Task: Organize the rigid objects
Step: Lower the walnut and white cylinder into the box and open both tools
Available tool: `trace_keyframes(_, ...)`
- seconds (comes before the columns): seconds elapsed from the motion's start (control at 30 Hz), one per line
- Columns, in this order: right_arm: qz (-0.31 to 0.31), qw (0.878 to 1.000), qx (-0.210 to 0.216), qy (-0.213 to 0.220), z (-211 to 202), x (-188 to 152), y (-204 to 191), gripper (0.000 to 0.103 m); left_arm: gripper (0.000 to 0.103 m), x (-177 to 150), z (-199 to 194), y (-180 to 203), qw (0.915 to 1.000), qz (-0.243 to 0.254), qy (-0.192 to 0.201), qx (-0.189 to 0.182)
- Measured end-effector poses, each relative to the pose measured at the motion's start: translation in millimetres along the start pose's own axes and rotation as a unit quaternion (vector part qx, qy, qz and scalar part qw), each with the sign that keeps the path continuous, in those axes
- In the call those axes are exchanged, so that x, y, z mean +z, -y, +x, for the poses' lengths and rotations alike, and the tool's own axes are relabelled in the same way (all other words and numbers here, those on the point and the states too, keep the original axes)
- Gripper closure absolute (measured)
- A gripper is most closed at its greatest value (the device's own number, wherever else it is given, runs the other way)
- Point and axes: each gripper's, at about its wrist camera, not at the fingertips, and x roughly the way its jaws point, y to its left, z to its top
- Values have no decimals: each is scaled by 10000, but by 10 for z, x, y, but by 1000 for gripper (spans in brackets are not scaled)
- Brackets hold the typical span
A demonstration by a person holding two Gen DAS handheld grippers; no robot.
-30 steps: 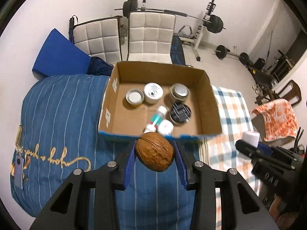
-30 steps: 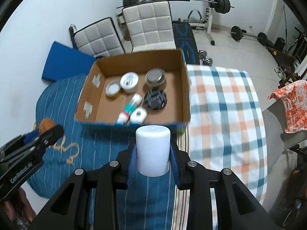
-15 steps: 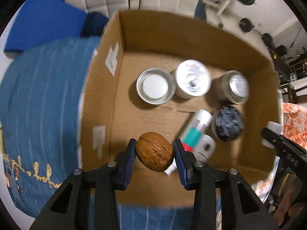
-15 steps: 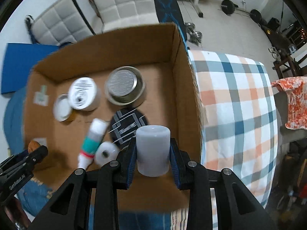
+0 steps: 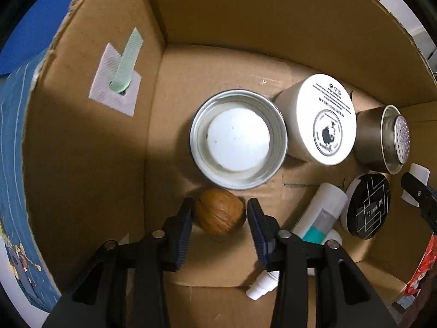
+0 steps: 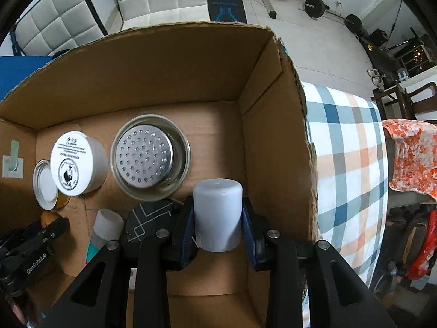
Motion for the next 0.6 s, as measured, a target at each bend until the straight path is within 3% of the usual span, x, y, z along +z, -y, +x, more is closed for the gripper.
trace_keyframes(0.27, -58, 9999, 91, -122, 15, 19, -5, 64, 47, -22, -70, -17, 9998, -86, -68, -159)
trace_keyframes(0.33, -20, 9998, 137, -152, 4, -2, 2, 60, 43, -41, -130, -7, 9999, -44, -26, -161)
trace_keyframes(0.43, -27, 9998, 179, -115, -55, -75, -8, 45, 36, -103, -287, 35, 9997, 35, 168, -167)
trace_keyframes(0.53, -113, 9997, 181, -75, -122, -167, -34, 41, 26, -182, -397, 87, 9992, 67, 317, -237)
trace_keyframes(0.6, -159, 9996, 235, -61, -172, -238, -44, 29, 15, -235, -454, 128, 9990, 129, 381, -193)
